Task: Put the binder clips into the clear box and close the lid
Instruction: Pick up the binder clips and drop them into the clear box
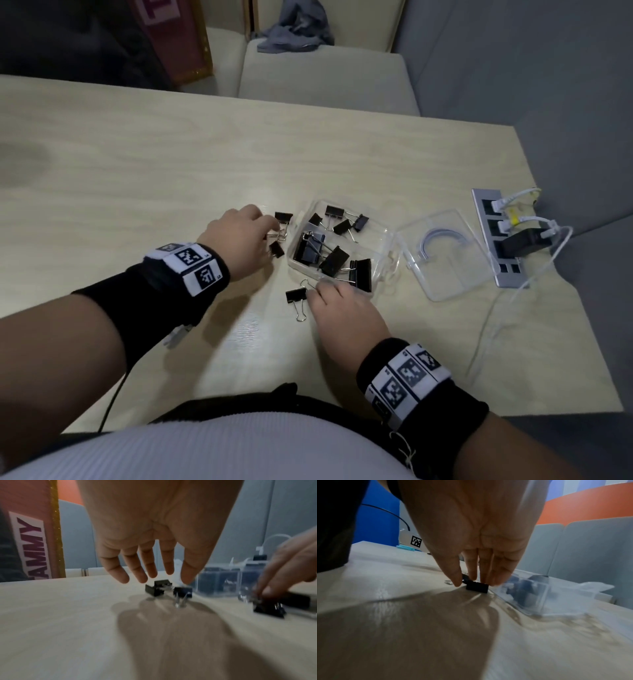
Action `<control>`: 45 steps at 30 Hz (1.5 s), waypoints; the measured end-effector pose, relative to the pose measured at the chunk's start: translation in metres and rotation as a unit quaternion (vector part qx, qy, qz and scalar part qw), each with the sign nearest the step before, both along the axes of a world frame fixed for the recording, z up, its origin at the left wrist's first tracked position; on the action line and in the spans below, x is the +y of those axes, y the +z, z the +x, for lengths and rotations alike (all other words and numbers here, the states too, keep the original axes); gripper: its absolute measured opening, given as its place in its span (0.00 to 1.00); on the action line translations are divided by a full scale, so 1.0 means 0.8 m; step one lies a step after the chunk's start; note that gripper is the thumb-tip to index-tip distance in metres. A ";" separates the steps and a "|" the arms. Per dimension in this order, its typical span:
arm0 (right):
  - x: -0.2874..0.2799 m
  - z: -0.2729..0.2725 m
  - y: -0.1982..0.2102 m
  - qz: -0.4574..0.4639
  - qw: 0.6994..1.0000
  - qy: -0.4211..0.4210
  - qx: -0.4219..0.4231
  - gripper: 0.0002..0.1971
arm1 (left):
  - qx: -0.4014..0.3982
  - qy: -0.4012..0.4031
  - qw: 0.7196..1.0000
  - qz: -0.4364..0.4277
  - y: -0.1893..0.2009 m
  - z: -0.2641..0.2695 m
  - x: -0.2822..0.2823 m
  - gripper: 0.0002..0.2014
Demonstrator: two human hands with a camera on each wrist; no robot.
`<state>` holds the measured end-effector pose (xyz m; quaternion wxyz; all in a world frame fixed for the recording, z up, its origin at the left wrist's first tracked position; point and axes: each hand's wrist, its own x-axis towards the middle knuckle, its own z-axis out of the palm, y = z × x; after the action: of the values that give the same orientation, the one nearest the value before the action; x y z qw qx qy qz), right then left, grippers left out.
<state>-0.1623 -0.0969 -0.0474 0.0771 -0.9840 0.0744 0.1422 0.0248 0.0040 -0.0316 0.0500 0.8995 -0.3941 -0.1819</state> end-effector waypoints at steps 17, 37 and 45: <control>-0.006 0.005 0.009 0.065 0.997 0.011 0.046 0.17 | -0.028 -0.040 0.995 0.090 -0.016 -0.008 -0.003 0.16; -0.022 0.005 0.033 0.205 0.971 -0.101 -0.071 0.08 | 0.027 -0.035 0.998 -0.045 0.073 0.011 -0.061 0.07; -0.086 0.041 0.054 0.192 0.914 -0.287 -0.215 0.19 | 0.069 0.034 0.989 -0.127 0.041 0.010 -0.084 0.14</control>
<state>-0.1296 -0.1654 -0.0040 0.3162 -0.8935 0.3062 -0.0895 0.0330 -0.0629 0.0010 0.1967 0.8842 -0.3785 -0.1902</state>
